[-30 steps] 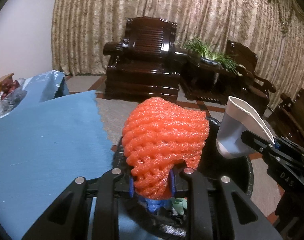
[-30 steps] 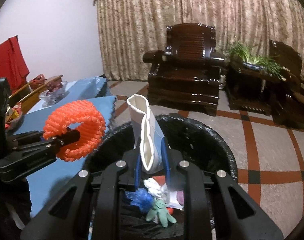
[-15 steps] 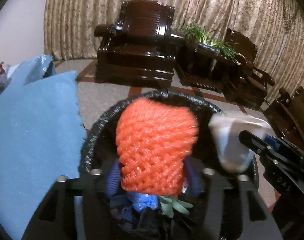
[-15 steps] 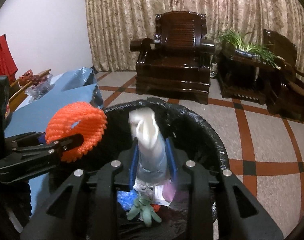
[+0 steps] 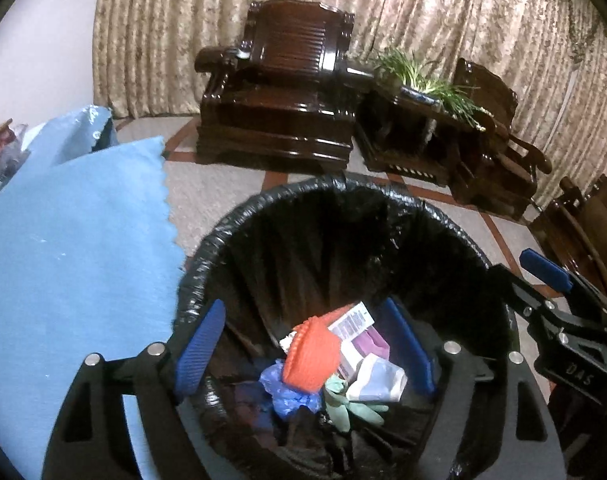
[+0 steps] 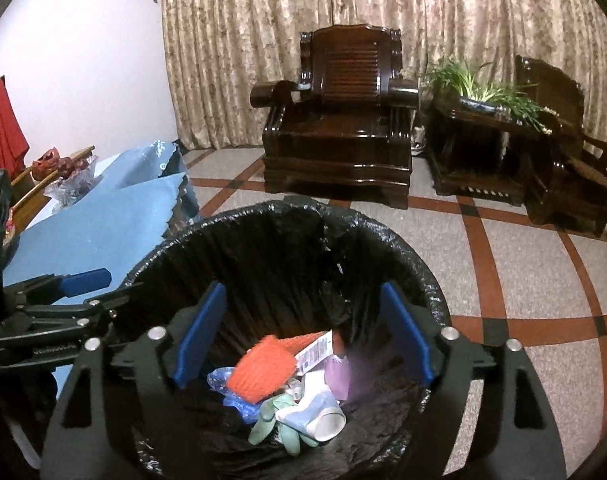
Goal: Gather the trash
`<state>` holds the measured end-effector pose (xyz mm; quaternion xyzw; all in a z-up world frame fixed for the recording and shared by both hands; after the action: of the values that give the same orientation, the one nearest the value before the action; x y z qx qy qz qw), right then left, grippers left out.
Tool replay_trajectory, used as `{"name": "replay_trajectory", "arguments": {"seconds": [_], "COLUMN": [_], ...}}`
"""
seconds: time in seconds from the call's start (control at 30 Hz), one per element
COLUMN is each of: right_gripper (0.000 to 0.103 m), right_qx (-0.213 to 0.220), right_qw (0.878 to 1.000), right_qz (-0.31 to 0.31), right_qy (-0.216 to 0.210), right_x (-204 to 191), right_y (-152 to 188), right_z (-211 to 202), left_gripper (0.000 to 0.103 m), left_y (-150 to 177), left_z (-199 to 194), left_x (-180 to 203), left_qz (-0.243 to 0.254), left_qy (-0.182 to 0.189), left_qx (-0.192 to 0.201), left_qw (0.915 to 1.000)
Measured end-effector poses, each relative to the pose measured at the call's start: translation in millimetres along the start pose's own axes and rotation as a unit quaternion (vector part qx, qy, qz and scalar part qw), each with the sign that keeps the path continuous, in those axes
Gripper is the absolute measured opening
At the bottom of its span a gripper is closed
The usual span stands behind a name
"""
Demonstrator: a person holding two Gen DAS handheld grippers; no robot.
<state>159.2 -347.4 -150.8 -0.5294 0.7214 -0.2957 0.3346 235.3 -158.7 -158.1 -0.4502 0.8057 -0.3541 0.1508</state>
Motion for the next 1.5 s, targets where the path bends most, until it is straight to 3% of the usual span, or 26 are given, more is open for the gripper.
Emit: {"name": "replay_trajectory", "arguments": {"seconds": [0.23, 0.43, 1.0, 1.5], "right_gripper": [0.095, 0.097, 0.098, 0.098], "right_qx": [0.002, 0.004, 0.019, 0.037], "right_qw": [1.000, 0.999, 0.996, 0.992], "right_qz": [-0.007, -0.010, -0.034, -0.066], "right_qy": [-0.012, -0.033, -0.079, -0.100], "right_x": [-9.5, -24.1, -69.6, -103.9], "right_y": [-5.3, -11.8, -40.5, -45.5], "right_z": [-15.8, -37.7, -116.2, -149.9], "left_gripper": [0.090, 0.097, 0.097, 0.097], "left_y": [-3.2, -3.3, 1.5, 13.3], "left_z": [-30.6, -62.0, -150.1, -198.6], "left_x": [-8.0, -12.4, -19.1, -26.1], "left_qz": [-0.002, 0.002, -0.008, -0.020], "left_qy": [-0.019, -0.036, -0.089, -0.122], "left_qx": [0.021, 0.039, 0.075, 0.099], "left_qw": [0.9996, 0.9986, 0.9931, 0.9874]}}
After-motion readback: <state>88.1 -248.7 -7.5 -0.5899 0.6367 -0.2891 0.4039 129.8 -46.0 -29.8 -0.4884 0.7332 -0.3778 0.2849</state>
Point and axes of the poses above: each gripper's, at about its wrist camera, not at the fingertips, and z roughly the way its jaws point, x to its right, y to its underside, the point moved 3 cm from there along z, roughly the way its jaws point, and after that the axes turned 7 degrees about z, right-handed, at the moved point
